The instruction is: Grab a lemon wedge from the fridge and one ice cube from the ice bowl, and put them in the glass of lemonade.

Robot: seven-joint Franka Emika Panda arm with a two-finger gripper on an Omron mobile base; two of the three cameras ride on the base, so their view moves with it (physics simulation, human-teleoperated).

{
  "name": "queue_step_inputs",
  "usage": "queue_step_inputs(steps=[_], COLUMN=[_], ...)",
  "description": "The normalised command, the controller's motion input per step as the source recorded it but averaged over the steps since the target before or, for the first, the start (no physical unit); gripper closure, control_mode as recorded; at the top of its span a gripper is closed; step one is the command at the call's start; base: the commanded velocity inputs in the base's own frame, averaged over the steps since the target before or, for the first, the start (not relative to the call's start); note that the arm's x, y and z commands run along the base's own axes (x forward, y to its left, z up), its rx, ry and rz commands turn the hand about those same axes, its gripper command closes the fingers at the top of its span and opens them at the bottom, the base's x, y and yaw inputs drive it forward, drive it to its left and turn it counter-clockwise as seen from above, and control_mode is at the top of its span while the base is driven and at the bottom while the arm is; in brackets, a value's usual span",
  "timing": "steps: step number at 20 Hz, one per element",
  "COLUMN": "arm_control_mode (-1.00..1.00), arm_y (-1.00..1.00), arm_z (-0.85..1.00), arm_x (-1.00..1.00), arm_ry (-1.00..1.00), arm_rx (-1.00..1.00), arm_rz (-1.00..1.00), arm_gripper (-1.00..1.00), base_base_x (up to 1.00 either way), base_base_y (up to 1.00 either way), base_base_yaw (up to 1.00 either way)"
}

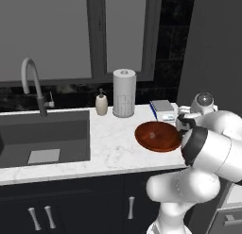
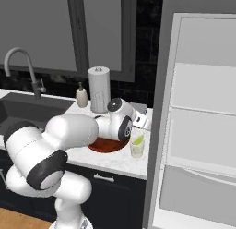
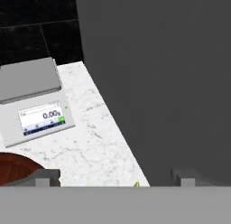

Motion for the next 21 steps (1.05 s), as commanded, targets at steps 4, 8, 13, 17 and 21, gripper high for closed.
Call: queue_step_inputs(steps=[4,8,13,17,21], arm_control_mode=[-1.0,-1.0,-1.0,-1.0,-1.0], arm_y=[0.71,1.0,1.0,0.89,0.75], arm_z=[0.9,0.45,-0.36,-1.0,-0.14], arm_x=[-0.84,-1.0,-1.0,-1.0,-1.0], arm_ry=[-0.29,-0.31,0.0,0.11,-0.29], arm_rx=[0.0,0.0,0.01,0.04,0.0], arm_rz=[0.02,0.07,0.08,0.17,0.11], arm_gripper=[-1.0,-1.0,-1.0,-1.0,-1.0], base_base_x=[0.0,0.0,0.0,0.0,0.0], base_base_y=[0.0,0.0,0.0,0.0,0.0], base_base_yaw=[0.0,0.0,0.0,0.0,0.0])
